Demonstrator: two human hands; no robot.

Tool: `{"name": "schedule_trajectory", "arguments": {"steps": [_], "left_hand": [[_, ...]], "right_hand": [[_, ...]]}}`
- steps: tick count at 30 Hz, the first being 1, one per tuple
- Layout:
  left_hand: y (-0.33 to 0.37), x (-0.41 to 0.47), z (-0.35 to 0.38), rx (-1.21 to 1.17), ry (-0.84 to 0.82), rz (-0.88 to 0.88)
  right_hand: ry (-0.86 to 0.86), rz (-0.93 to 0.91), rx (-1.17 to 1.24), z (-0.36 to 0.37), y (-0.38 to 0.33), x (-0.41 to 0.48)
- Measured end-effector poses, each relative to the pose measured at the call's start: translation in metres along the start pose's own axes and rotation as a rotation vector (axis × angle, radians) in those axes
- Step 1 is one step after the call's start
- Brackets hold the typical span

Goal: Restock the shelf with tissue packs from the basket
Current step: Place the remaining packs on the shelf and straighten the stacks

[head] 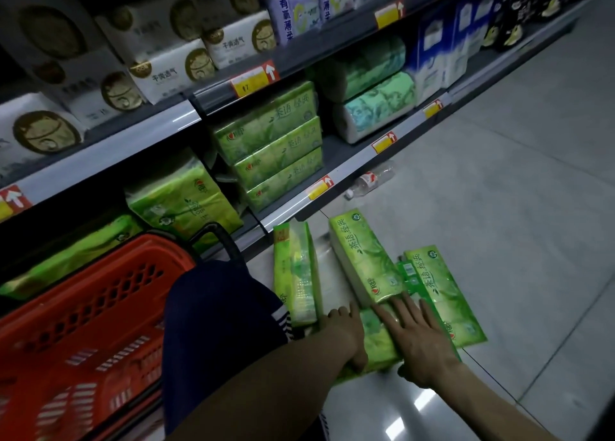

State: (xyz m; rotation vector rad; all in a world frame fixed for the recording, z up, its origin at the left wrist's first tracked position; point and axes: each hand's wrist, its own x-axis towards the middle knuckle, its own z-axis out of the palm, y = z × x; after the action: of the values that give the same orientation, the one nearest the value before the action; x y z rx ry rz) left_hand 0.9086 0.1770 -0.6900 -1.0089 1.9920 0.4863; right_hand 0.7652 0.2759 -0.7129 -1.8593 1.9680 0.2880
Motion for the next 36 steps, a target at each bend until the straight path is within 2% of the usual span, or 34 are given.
{"name": "schedule_trajectory", "arguments": {"steps": [6, 9, 13, 22, 26, 28, 31, 36], "left_hand": [[0.011, 0.000, 0.004, 0.160, 0.073, 0.092], [0.011, -0.003, 0.000, 0.204, 0.107, 0.153], [0.013, -0.007, -0.005, 0.203, 0.147, 0.183], [0.012, -0.047, -0.035, 0.229, 0.234, 0.286], [-0.002, -0.075, -0.062, 0.100, 0.326, 0.309], [-0.014, -0.090, -0.075, 0.005, 0.406, 0.342], [-0.035, -0.114, -0.088, -0.106, 0.533, 0.415], [-0.077, -0.163, -0.102, -0.207, 0.880, 0.468]], "right_hand": [[-0.028, 0.000, -0.075, 0.010, -0.004, 0.012], [0.108, -0.113, -0.134, 0.031, 0.001, 0.018], [0.195, -0.196, -0.088, 0.022, 0.010, 0.011], [0.078, -0.108, -0.014, -0.024, 0.012, -0.032], [0.052, -0.077, -0.017, -0.076, 0.009, -0.058], [0.097, -0.068, -0.044, -0.106, 0.008, -0.068], [0.300, -0.097, -0.202, -0.148, 0.000, -0.078], [0.540, -0.121, -0.396, -0.235, -0.039, -0.095]]}}
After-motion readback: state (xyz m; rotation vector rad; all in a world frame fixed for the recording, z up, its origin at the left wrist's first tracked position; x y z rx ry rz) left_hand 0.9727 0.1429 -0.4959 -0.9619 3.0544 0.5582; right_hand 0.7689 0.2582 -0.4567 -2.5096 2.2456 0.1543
